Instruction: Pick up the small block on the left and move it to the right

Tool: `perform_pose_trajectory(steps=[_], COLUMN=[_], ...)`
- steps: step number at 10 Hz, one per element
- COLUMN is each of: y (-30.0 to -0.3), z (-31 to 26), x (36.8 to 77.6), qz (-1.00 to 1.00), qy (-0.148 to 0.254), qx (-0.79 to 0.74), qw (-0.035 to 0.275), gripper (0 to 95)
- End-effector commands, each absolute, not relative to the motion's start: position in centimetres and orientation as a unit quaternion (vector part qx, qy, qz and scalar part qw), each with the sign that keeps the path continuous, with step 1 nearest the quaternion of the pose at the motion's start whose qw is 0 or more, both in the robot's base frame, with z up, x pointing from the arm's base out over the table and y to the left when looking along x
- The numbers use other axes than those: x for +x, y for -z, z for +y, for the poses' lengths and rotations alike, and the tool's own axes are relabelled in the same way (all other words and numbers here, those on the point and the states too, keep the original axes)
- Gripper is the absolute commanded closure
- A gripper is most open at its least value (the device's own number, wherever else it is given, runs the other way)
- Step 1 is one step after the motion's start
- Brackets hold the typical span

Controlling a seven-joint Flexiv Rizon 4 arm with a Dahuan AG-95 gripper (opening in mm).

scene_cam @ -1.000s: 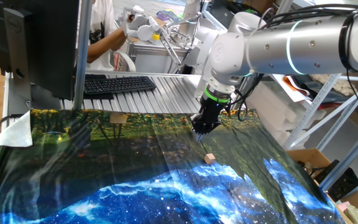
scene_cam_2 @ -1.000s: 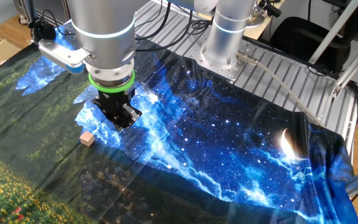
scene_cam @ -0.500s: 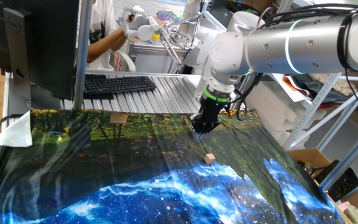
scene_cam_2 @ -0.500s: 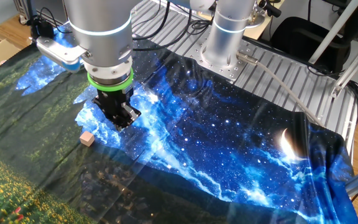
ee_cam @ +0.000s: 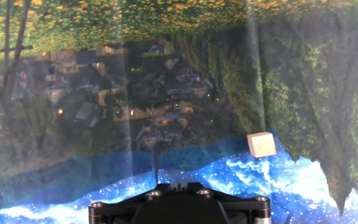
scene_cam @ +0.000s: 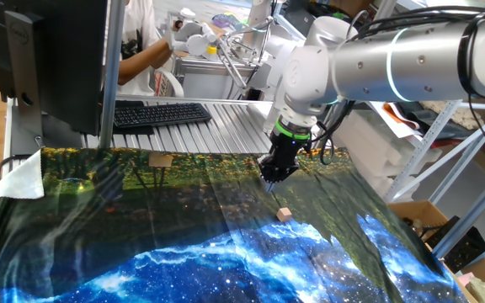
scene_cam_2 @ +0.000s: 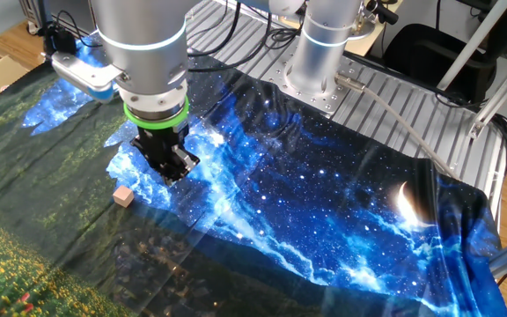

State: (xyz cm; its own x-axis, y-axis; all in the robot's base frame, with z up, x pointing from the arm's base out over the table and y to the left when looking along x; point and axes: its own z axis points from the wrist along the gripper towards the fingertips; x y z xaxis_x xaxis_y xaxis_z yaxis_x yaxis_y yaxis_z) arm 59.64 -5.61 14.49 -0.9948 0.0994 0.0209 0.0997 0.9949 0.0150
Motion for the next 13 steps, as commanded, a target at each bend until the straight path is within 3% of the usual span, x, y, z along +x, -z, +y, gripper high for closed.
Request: perform_pose_trajectory(steps=[1, 13], y=[-13.8, -10.6], z=[-6.3, -14.9], x=[59.0, 62.3], qz=[-0.999, -1.0], qy=[0.01, 0.008], qx=[-0.05, -0.013], qw=[0.003, -0.003], gripper=[95.0, 95.0])
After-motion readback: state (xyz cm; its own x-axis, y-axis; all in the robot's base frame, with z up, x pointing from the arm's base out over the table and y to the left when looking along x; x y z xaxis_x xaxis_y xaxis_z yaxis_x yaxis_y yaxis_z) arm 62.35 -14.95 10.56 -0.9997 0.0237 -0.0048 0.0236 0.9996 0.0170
